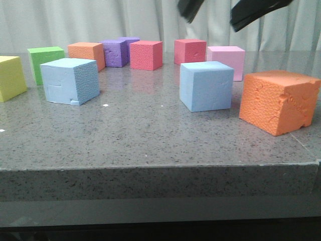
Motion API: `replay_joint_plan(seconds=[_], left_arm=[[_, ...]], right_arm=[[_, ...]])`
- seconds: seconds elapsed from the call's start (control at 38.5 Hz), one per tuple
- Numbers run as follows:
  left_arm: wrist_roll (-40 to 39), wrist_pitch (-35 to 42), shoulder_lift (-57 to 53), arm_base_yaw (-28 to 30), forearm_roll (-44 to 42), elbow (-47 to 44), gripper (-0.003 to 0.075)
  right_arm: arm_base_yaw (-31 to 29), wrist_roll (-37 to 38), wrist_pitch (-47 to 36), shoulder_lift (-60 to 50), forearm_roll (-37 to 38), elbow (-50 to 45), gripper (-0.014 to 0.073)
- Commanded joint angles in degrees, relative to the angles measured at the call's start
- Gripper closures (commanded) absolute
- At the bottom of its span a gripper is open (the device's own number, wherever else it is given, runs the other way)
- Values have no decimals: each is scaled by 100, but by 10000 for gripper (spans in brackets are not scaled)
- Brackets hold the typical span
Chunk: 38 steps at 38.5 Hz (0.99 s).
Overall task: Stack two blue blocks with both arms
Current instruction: 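Lower the right gripper onto the light blue cube and grasp it, then carry the light blue cube toward the table centre with the right gripper and release it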
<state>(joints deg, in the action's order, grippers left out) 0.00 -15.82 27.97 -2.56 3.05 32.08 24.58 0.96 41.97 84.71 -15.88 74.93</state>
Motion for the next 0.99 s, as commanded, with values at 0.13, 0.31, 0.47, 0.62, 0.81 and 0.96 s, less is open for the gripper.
replay_joint_plan(seconds=[0.13, 0.31, 0.47, 0.62, 0.81, 0.96], left_arm=[[-66, 474, 54, 1, 12, 176, 51], [-66, 474, 54, 1, 12, 176, 51], [-66, 474, 54, 1, 12, 176, 51], [-66, 474, 54, 1, 12, 176, 51], [-66, 474, 54, 1, 12, 176, 51], [-66, 474, 54, 1, 12, 176, 51]], right_arm=[[415, 1598, 380, 516, 1460, 976, -51], [417, 1816, 582, 886, 1480, 1058, -51], [411, 1816, 736, 1149, 1480, 1058, -51], [411, 1816, 749, 1191, 1480, 1058, 12], [411, 1816, 799, 1180, 1379, 1064, 277], [456, 1816, 730, 1082, 898, 1064, 258]])
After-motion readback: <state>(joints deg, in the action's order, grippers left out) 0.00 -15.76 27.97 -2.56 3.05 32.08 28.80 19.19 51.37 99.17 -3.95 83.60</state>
